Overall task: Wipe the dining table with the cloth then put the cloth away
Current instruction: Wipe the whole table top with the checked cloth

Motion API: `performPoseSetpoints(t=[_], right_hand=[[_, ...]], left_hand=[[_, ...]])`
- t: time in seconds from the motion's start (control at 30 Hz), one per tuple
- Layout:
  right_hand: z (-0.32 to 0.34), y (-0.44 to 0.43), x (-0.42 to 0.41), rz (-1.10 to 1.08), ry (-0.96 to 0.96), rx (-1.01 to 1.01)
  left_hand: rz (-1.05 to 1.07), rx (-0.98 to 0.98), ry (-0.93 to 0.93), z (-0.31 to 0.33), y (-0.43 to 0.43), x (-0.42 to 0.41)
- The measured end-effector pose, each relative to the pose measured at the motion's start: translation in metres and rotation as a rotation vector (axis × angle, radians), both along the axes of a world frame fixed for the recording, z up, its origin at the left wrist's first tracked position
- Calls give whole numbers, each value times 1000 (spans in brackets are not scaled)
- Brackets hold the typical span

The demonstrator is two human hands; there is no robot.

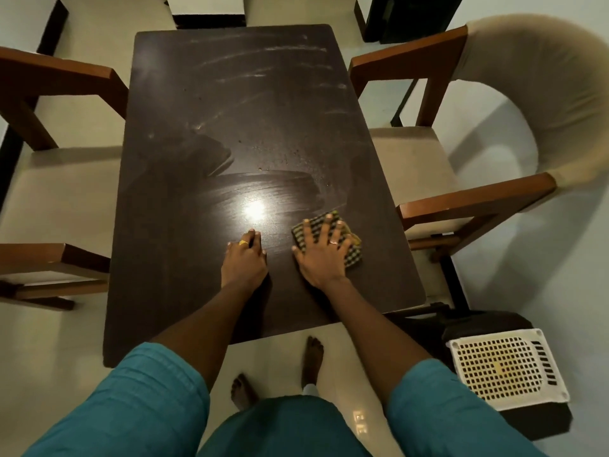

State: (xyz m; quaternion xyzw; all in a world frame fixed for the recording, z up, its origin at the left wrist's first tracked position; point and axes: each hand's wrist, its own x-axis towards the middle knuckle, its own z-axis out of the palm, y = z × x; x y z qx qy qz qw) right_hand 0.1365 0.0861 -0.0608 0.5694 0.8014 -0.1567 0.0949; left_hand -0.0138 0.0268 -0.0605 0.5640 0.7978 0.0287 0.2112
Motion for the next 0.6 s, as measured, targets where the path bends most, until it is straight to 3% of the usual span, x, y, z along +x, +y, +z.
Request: performPoseSetpoints(t=[0.23,0.6], right_hand=[[-4,-9,-1,210,-3,64],[-2,97,57,-91,-63,71]], left_hand=[[54,-10,5,3,2,4],[150,-40,-60,-2,0,6]])
